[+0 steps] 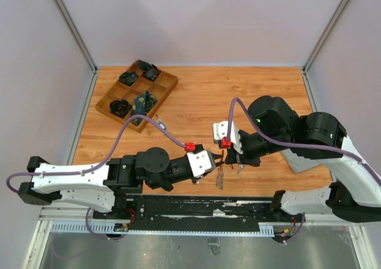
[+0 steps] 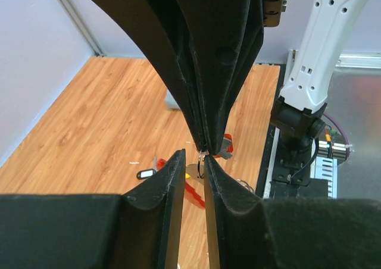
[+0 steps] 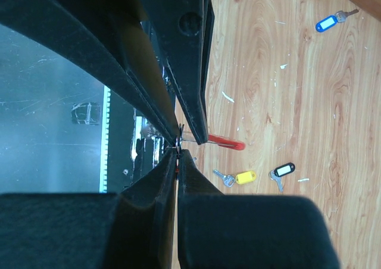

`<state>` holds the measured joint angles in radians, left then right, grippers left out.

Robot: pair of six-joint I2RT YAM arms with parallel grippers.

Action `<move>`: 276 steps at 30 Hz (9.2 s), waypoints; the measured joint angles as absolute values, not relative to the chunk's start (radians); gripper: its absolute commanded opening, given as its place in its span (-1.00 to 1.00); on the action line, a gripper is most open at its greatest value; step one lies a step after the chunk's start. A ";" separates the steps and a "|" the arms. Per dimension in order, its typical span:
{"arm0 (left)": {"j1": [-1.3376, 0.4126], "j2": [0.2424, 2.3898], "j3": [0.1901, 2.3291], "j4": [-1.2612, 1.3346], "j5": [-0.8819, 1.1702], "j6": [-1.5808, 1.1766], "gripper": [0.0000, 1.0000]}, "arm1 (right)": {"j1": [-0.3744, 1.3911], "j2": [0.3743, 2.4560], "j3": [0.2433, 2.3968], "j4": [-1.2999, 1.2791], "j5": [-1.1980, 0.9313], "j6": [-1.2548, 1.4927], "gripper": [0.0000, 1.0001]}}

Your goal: Put the keys on the keyring

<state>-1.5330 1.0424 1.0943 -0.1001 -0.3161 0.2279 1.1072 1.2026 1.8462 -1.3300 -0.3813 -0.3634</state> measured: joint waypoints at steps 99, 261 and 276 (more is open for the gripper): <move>-1.494 0.930 1.024 -0.001 -0.266 0.097 -0.99 | 0.648 0.705 1.019 -0.207 -0.890 0.744 -0.26; -1.494 0.960 0.968 0.233 -0.184 0.018 -0.99 | 0.648 0.662 1.021 -0.140 -1.032 0.205 -0.49; -1.494 0.960 0.968 0.239 -0.184 0.018 -0.99 | 0.648 0.663 1.017 -0.147 -1.032 0.202 -0.86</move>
